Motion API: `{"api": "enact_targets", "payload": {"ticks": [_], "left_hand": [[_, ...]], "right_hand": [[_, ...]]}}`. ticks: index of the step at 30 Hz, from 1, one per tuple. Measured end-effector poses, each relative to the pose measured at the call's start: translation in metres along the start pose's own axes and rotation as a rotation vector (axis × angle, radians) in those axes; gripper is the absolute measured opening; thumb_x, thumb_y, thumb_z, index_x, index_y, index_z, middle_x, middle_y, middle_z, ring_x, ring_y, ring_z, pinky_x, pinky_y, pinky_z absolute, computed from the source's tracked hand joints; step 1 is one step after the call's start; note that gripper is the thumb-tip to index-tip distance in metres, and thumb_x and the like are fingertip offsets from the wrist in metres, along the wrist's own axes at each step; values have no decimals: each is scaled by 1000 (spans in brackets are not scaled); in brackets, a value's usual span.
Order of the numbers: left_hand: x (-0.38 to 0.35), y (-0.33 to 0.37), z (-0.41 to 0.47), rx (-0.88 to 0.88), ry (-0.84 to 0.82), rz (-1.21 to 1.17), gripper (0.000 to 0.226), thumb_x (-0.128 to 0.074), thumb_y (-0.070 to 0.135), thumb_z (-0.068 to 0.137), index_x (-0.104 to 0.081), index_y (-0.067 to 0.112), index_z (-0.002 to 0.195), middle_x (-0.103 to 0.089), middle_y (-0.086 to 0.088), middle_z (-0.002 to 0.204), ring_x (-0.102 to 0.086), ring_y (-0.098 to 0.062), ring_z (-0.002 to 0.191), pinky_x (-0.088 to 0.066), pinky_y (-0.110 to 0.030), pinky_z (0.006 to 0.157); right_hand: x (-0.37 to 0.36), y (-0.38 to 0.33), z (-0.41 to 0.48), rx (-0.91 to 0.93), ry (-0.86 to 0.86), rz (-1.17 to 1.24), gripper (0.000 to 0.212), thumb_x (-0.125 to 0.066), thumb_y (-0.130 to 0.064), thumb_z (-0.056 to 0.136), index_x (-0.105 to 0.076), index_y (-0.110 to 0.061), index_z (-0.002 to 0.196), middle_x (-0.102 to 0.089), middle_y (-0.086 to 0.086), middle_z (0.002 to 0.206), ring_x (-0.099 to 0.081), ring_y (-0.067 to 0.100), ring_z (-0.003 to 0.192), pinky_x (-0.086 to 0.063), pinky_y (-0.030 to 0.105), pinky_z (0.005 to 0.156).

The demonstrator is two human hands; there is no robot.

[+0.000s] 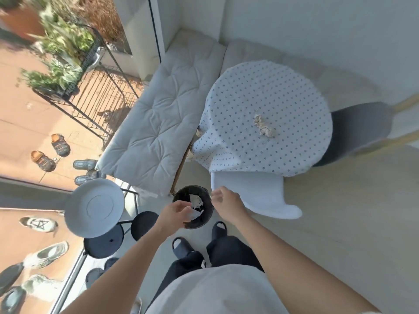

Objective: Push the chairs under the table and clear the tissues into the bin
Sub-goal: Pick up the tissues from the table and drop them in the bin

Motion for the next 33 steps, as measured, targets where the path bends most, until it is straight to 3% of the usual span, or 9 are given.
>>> {"api": "enact_targets", "payload": {"ticks": [4,8,12,18,24,27,29,31,33], "left_hand": [[3,32,0,-38,11,81,23,-59,25,102,-71,19,120,-80,1,105,-76,-16,85,-61,-30,74],[1,79,15,-103,-14,176,19,-58,28,103,-69,23,118,-79,8,104,-78,-10,86,-63,-36,82],[-5,123,42,-141,-19,227,18,-59,30,102,-67,26,118,-79,8,108,-78,-11,89,-64,-37,83],[-33,188,94,-158,-21,244,22,-56,26,105,-66,23,125,-78,9,110,-77,-15,93,-60,-29,77],[-76,258,174,-170,-17,264,23,-56,24,105,-68,25,124,-77,9,110,-76,-20,96,-63,-39,81],[-101,297,218,-218,20,328,23,-58,30,101,-67,34,122,-75,11,109,-77,-20,92,-65,-49,82],[-120,325,244,-260,43,412,29,-57,31,101,-64,38,128,-71,15,118,-76,-20,89,-66,-38,72],[-140,349,270,-298,59,496,38,-57,27,102,-57,34,140,-64,11,130,-75,-22,96,-57,-19,58],[-161,370,295,-373,52,596,48,-58,26,103,-49,30,149,-60,2,139,-72,-19,106,-56,-17,69]], "right_hand": [[52,19,-11,-25,118,51,25,-57,-27,101,-66,-20,123,-68,-7,121,-63,10,104,-48,25,88],[102,52,-3,-112,198,148,22,-57,-32,100,-64,-25,119,-67,-9,119,-71,19,100,-57,37,89],[149,81,12,-169,262,219,26,-55,-35,100,-62,-27,124,-65,-11,122,-71,17,98,-50,26,71],[210,112,57,-205,317,273,22,-59,-33,99,-63,-27,120,-67,-10,118,-72,16,92,-48,25,63],[262,140,130,-203,314,283,27,-60,-34,101,-60,-25,126,-67,-10,121,-67,10,93,-47,25,61],[277,151,175,-188,301,271,32,-62,-38,99,-56,-28,129,-64,-9,127,-70,19,95,-54,32,72],[283,154,204,-172,288,239,39,-64,-39,98,-53,-30,134,-58,-6,131,-67,23,103,-58,38,83],[285,153,232,-152,266,180,47,-66,-36,98,-49,-26,142,-50,0,134,-63,22,107,-58,41,87],[283,152,258,-117,247,150,56,-68,-33,98,-44,-27,148,-43,4,137,-65,23,101,-58,41,86]]}}
Point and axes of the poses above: each hand's wrist, its own z-axis towards the middle knuckle, its own x-axis out of the back of the hand, y = z × x, the point moved 9 cm from there along z, towards the middle knuckle
